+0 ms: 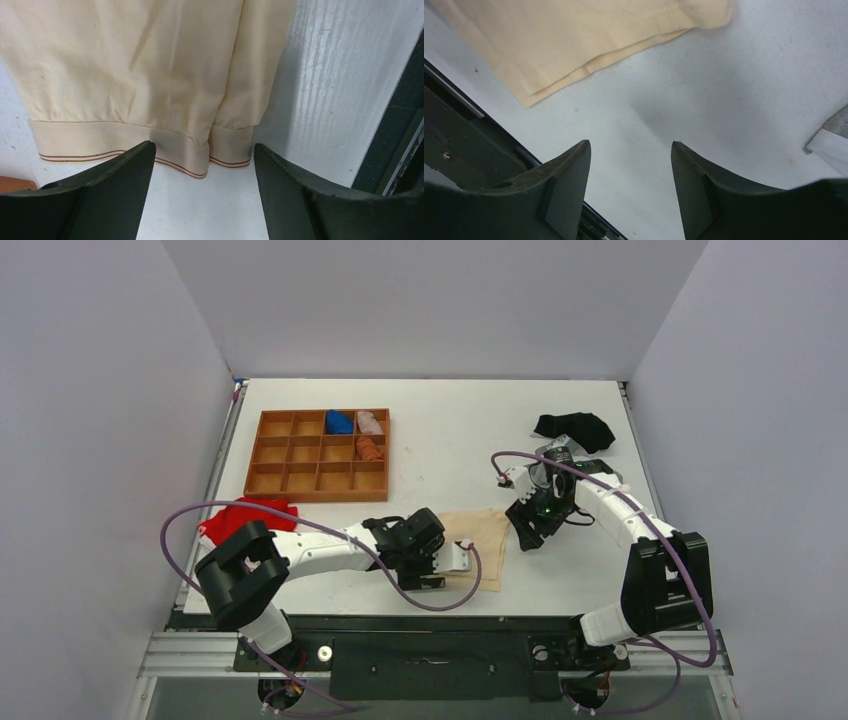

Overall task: Roll the underwear
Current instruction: Fold the underwear at the center of the board.

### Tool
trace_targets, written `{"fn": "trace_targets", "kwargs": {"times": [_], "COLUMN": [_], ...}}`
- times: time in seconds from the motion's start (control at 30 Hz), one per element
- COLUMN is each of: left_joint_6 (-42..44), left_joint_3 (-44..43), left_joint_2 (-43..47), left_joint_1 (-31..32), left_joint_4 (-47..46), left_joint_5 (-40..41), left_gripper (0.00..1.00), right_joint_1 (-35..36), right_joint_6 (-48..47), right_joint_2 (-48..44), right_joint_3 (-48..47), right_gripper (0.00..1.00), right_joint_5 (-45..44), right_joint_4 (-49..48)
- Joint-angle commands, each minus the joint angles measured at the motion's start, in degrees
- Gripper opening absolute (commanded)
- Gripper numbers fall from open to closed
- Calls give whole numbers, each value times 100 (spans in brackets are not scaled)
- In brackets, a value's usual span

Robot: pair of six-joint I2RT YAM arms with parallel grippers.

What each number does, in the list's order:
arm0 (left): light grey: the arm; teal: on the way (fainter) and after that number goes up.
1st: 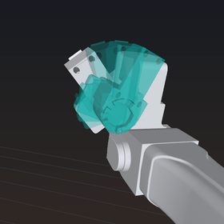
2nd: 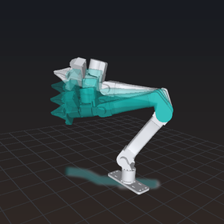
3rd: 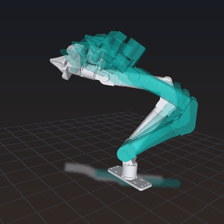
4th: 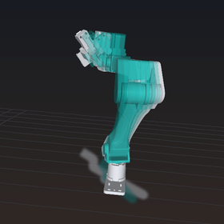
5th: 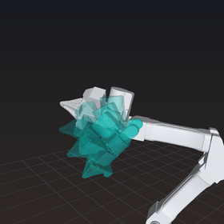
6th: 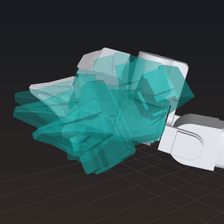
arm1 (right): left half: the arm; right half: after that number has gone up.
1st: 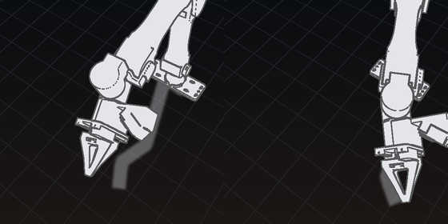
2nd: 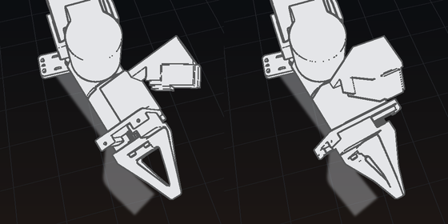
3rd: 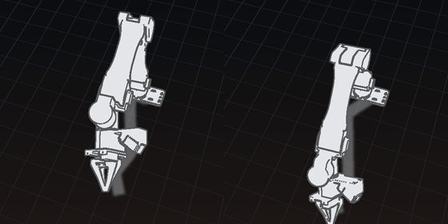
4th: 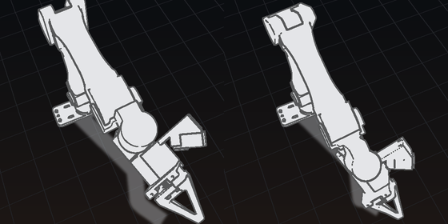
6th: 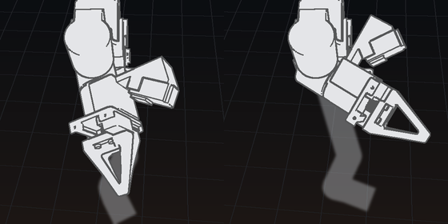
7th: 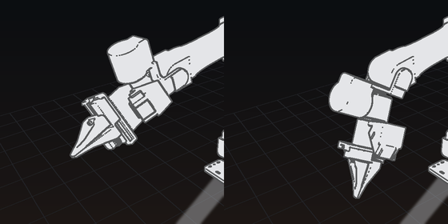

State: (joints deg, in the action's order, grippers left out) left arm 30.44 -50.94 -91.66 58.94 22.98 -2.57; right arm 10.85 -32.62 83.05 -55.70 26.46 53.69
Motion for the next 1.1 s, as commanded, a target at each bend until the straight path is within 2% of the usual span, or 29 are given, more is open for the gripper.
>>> {"fn": "trace_targets", "kwargs": {"times": [0.0,0.1,0.23,0.27,0.3,0.33,0.37,0.5,0.7,0.9,1.07], "left_joint_6": [-9,-20,-21,-29,-53,-72,-92,-174,-113,169,353], "left_joint_3": [-49,-68,-145,-184,-208,-262,-291,-646,-1605,-2802,-3623], "left_joint_2": [-171,-277,-327,-336,-344,-351,-347,-492,-1032,-2059,-2717], "left_joint_1": [26,30,30,30,30,6,-17,-290,-1149,-1779,-2064], "left_joint_4": [-231,-221,-54,-11,84,119,193,636,1501,2808,3547], "left_joint_5": [109,85,-91,-177,-233,-358,-437,-1093,-2397,-3634,-4228], "left_gripper": [66,56,38,25,17,3,1,0,0,0,0], "right_joint_1": [-22,-26,-26,-23,-22,-17,-20,-28,-82,-163,-64], "right_joint_6": [-95,-93,-94,-99,-110,-154,-186,-404,-560,-667,-856], "right_joint_2": [-37,-52,-79,-83,-103,-121,-177,-360,-593,-1033,-1421], "right_joint_3": [3,-1,0,1,4,17,25,74,124,261,551], "right_gripper": [56,56,56,56,56,56,56,55,54,53,54], "right_joint_5": [120,110,112,122,160,198,285,548,864,1144,1243], "right_joint_4": [-36,-26,-26,-28,-27,-32,-29,-42,-75,-42,-21]}}
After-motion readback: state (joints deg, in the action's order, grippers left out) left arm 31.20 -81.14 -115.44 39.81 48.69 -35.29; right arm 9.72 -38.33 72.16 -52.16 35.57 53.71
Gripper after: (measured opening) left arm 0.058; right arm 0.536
